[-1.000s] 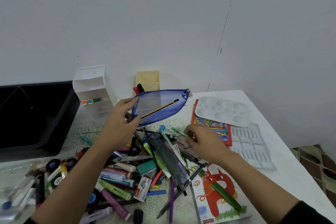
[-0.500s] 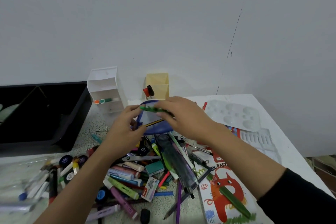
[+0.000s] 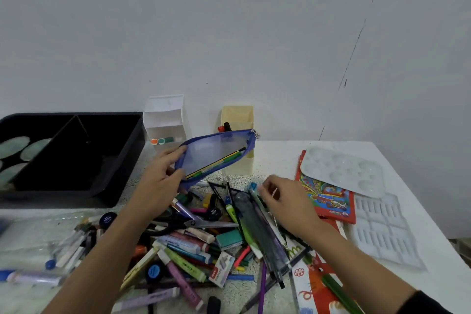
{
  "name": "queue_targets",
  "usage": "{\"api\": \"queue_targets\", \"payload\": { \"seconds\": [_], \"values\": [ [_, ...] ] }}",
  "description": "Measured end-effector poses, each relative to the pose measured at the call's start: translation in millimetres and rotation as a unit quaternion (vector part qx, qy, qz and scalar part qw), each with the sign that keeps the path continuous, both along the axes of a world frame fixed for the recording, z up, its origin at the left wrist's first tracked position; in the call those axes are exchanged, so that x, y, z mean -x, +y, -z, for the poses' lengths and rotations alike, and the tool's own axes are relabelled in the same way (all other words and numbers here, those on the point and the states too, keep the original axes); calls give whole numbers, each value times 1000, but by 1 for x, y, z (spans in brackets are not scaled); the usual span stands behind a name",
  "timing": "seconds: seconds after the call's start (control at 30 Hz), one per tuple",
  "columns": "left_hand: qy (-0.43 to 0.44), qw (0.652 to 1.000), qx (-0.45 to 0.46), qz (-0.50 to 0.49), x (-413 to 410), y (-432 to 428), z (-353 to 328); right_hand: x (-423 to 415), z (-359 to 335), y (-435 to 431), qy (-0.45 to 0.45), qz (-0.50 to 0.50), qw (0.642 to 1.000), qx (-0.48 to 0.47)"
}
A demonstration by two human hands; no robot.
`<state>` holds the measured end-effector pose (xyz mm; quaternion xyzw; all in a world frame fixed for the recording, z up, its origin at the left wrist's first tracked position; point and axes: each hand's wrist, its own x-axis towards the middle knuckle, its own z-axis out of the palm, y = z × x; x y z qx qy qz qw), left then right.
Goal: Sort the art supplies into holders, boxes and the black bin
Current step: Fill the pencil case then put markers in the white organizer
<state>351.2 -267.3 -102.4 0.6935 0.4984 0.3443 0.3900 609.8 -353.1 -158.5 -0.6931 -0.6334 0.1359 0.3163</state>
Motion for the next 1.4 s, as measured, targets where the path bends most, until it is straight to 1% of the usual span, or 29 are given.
{"api": "queue_targets", "payload": {
  "seconds": [0.07,0.1,0.23,0.27,0.33,0.43,0.53,0.6,0.63,0.7,0.77,0.8,0.83,0.87,0.9,0.93,0.97,1.0,1.03,1.1,1.13,1.17,1.2,1.23,1.27,1.33,1.4],
  "values": [
    [3,1000,-1,-1,1,-1,2,2,10,6,-54,-22,994,91],
    [6,1000,-1,0,1,-2,2,3,12,9,-65,-26,991,114],
    [17,1000,-6,6,1,-7,2,5,15,16,-88,-15,988,124],
    [17,1000,-7,5,1,-8,2,5,16,16,-78,-11,989,122],
    [16,1000,-9,3,1,-11,2,3,13,14,-26,4,996,90],
    [11,1000,-9,1,4,-11,1,6,-14,5,94,14,995,5],
    [6,1000,-5,-1,5,-8,1,15,-63,4,229,-17,971,-60],
    [11,1000,-4,0,4,-8,1,24,-90,10,305,-74,945,-94],
    [17,1000,-5,3,3,-8,1,29,-99,15,327,-103,933,-109],
    [25,999,-7,20,1,-11,2,42,-107,24,338,-149,919,-137],
    [29,999,-8,40,0,-14,3,52,-104,32,299,-170,925,-162],
    [31,998,-9,48,0,-15,2,55,-100,35,253,-172,937,-170],
    [32,998,-11,54,-1,-15,2,56,-95,38,180,-173,953,-173],
    [31,998,-16,58,-1,-15,1,56,-90,42,84,-178,965,-171],
    [27,997,-22,62,-1,-15,-1,56,-85,45,-17,-188,969,-161],
    [19,997,-25,64,-1,-14,-1,56,-80,47,-96,-199,966,-137],
    [9,998,-25,65,-2,-13,-2,55,-78,48,-137,-202,964,-110],
    [0,998,-22,65,-3,-13,-3,53,-77,48,-141,-194,966,-101],
    [-7,998,-17,63,-4,-12,-4,51,-78,46,-118,-179,970,-112],
    [-13,998,-7,53,-6,-11,-5,41,-83,38,-29,-123,974,-187],
    [-14,999,-2,49,-6,-9,-4,34,-84,32,21,-88,970,-225],
    [-15,999,2,45,-7,-8,-3,26,-83,24,64,-58,966,-244],
    [-16,999,6,41,-8,-7,-2,17,-78,16,90,-38,966,-239],
    [-18,999,8,39,-9,-6,-1,8,-71,9,92,-31,971,-217],
    [-20,999,9,36,-9,-6,0,1,-61,2,74,-33,980,-180],
    [-26,999,10,30,-11,-5,2,-11,-40,-8,21,-46,997,-61],
    [-35,999,14,24,-13,-4,4,-19,-23,-14,-51,-71,995,39]
  ]
}}
